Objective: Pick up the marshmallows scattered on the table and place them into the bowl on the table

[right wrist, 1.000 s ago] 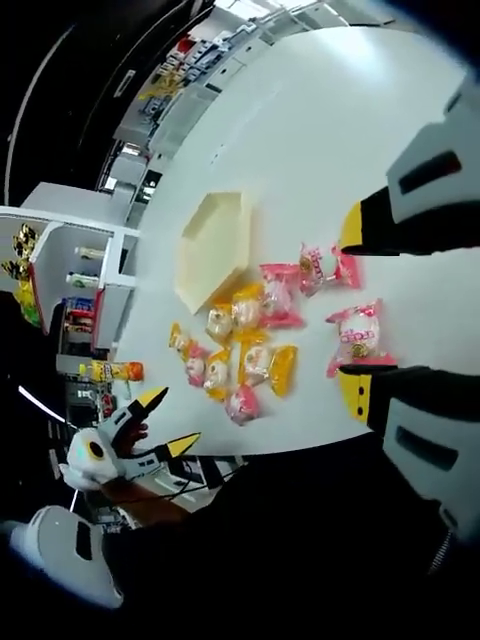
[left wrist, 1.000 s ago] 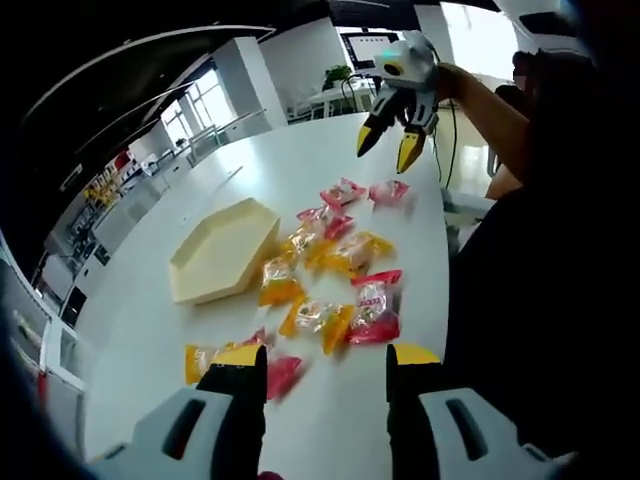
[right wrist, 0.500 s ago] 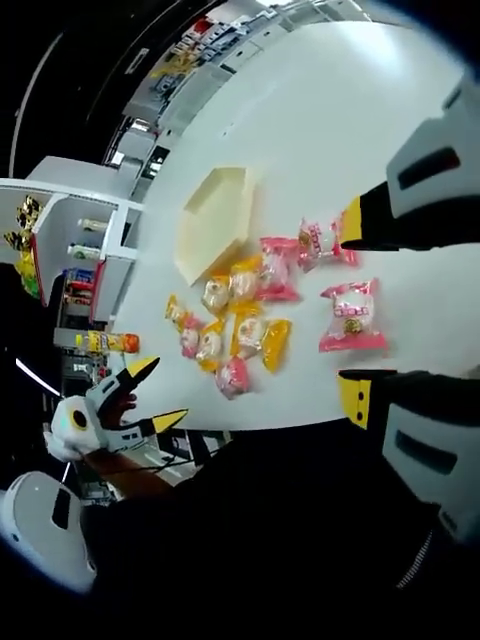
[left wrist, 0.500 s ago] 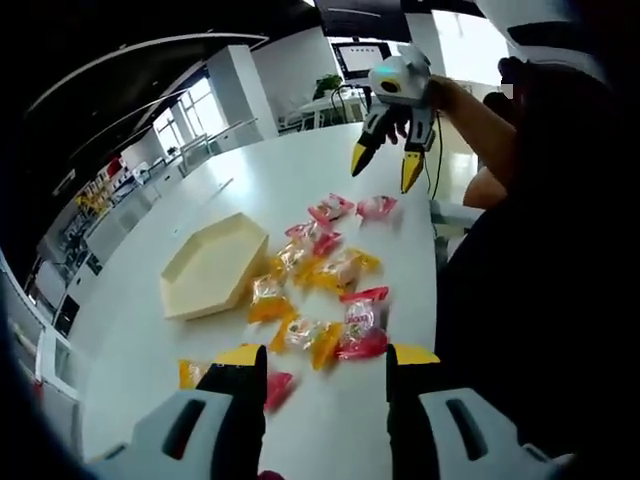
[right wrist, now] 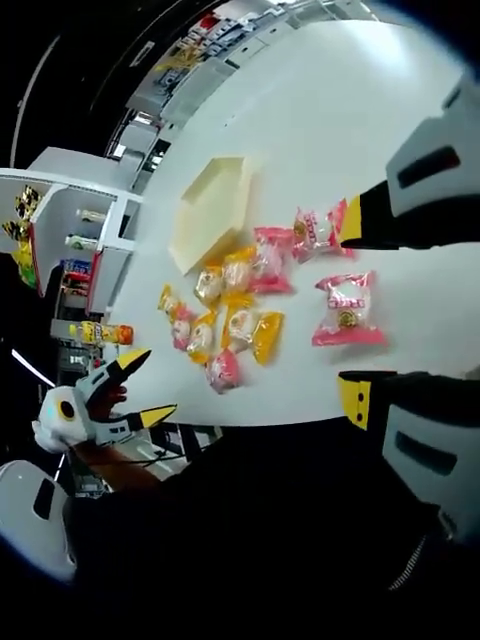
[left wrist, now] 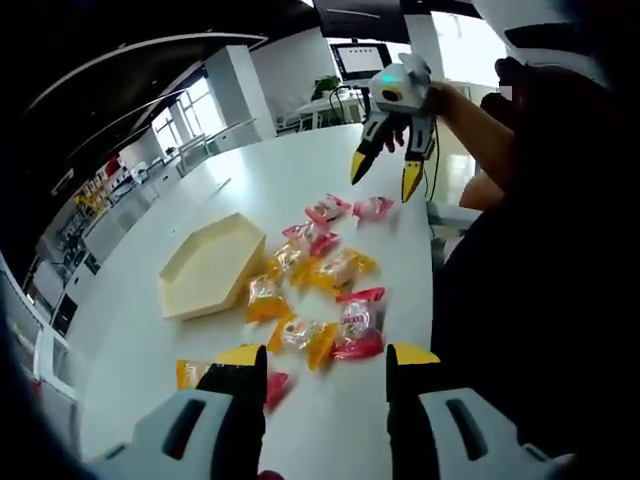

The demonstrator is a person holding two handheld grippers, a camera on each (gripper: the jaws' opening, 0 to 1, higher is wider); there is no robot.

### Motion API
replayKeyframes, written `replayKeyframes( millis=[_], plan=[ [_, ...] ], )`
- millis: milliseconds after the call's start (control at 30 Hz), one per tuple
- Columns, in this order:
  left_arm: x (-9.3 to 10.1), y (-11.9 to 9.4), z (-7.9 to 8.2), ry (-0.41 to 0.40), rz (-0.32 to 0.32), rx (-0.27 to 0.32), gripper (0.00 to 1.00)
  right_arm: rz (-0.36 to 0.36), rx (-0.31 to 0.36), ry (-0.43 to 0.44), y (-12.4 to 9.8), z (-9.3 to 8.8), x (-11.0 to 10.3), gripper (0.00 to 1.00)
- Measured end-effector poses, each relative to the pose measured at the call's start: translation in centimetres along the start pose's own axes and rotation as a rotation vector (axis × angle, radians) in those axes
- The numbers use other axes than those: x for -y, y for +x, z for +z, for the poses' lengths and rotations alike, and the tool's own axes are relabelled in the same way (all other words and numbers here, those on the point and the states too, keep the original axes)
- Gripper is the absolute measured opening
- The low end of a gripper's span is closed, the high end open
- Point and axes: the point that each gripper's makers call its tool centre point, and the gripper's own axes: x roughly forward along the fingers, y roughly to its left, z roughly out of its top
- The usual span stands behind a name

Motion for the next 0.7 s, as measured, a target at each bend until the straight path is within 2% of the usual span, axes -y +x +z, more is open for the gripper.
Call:
replayKeyframes(
  millis=[400,467,533,700],
  plan=[
    [0.18,0.22,-0.22,-0.004,-0.005,-0.005,0.47,0.008,-0.008,0.002,0.74,-0.77,-0.09,0.47],
    [0.17,0.26,-0.34,-0.008,-0.006,-0.008,0.47,0.002,0.000,-0.003,0.73,-0.76,0.07,0.47],
    [0.06,0.35,-0.62,-0.009,-0.002,-0.018,0.47,0.012,0.019,-0.056,0.71,-0.51,-0.13,0.47],
    [-0.01,0.32,-0.45,-0.013,0.002,-0.017,0.47,0.014,0.060,-0.064,0.64,0.08,-0.10,0.47]
  ],
)
